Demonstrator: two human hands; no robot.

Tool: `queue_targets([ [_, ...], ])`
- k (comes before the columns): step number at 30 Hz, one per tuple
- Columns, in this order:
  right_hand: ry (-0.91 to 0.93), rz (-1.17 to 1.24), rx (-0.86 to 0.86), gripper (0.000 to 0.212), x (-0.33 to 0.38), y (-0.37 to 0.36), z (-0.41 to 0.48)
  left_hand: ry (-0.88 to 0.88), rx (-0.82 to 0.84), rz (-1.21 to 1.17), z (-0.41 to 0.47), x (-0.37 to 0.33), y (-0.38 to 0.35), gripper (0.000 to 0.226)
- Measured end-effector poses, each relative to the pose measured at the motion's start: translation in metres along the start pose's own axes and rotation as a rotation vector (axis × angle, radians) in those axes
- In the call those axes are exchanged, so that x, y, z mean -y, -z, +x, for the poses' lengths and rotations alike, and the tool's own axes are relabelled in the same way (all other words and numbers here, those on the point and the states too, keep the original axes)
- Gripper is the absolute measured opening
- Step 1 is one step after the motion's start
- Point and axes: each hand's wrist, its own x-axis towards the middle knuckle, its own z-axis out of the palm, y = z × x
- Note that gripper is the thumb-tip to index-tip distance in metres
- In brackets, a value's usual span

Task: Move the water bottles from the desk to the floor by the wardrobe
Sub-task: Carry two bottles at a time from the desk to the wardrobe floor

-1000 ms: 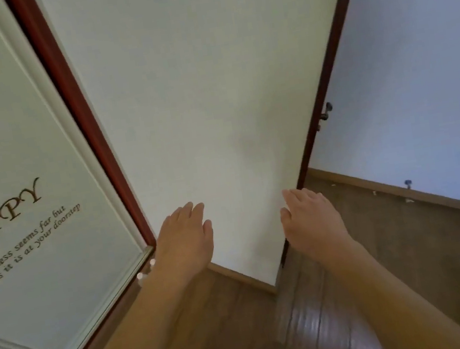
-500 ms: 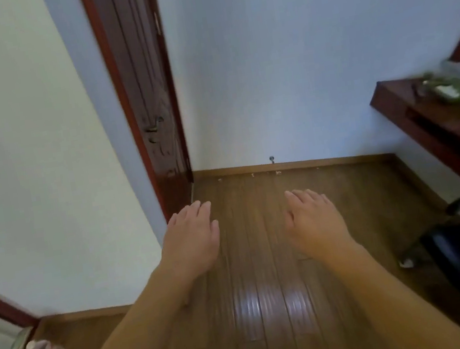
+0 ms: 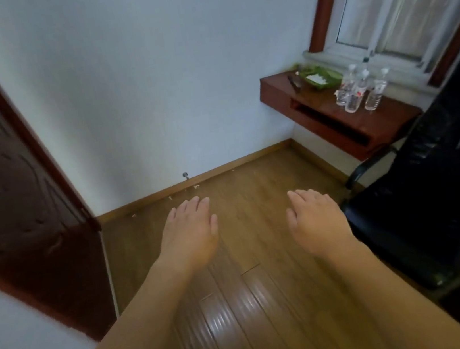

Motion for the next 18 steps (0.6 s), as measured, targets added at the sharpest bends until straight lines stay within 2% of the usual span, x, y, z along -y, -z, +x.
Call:
queue_targets([
  [11,-0.36,0.02,-0.029,0.049,-0.073,0.002,0.109,-0.27,0.117,0.036,0.19,-0.055,-0.028,0.053],
  [18,-0.439,0.007,-0.035,0.049,-0.158,-0.004,0.203,-0.344,0.148,0.041,0.318,-0.116,-0.067,0.053],
])
